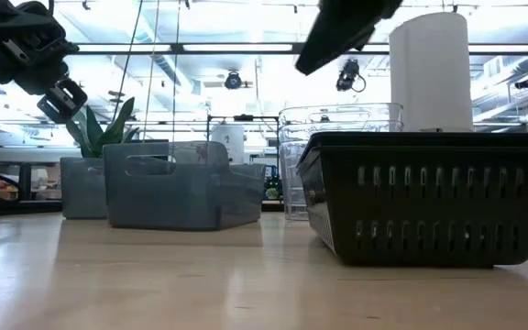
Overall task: Stack baskets by color
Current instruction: Stack the bottom black bin on the top left black bin
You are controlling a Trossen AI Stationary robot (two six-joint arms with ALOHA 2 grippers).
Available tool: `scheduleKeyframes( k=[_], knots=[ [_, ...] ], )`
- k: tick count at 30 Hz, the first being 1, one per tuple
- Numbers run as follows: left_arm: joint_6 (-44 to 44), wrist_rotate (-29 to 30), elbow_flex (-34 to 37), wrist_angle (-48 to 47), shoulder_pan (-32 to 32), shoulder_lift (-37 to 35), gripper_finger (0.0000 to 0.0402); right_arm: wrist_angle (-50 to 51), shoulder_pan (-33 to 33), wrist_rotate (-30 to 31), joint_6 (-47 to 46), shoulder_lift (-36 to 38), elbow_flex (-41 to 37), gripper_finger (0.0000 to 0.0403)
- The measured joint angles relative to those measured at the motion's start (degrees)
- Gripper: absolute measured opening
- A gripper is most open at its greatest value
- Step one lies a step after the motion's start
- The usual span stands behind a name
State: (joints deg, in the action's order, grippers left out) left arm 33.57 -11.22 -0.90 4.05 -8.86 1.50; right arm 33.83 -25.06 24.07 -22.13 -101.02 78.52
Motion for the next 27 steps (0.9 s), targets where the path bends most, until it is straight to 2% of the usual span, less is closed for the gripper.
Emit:
scheduleKeyframes(
  k=[4, 8, 12, 16, 20, 27],
  knots=[
    [1.46, -0.02, -0.08, -0.02, 0.00, 0.02, 0.0117, -16.80, 0.05, -0.02, 1.64, 9.99, -15.28, 0.0005],
    [1.76, 0.84, -0.19, 0.03, 0.00, 0.02, 0.0117, -35.85, 0.03, -0.16, 4.22, 19.15, -30.18, 0.0010],
    [0.32, 3.32, -0.21, 0.06, 0.00, 0.64, 0.0117, -48.58, 1.38, -0.15, 5.84, 26.37, -41.49, 0.0010],
    [-3.42, 7.40, -0.61, -0.39, 0.11, 2.93, 0.0117, -53.21, 2.91, -0.27, 9.29, 32.30, -48.68, 0.0004],
    [-7.39, 10.59, -5.89, -3.93, 0.76, 7.39, 0.0117, -55.96, 4.13, -1.50, 15.64, 38.22, -53.38, 0.0005],
    [-7.94, 11.21, -20.49, -23.05, -1.85, 20.29, 0.0117, -56.07, 6.86, -3.26, 20.61, 48.21, -59.66, 0.0007]
  ],
)
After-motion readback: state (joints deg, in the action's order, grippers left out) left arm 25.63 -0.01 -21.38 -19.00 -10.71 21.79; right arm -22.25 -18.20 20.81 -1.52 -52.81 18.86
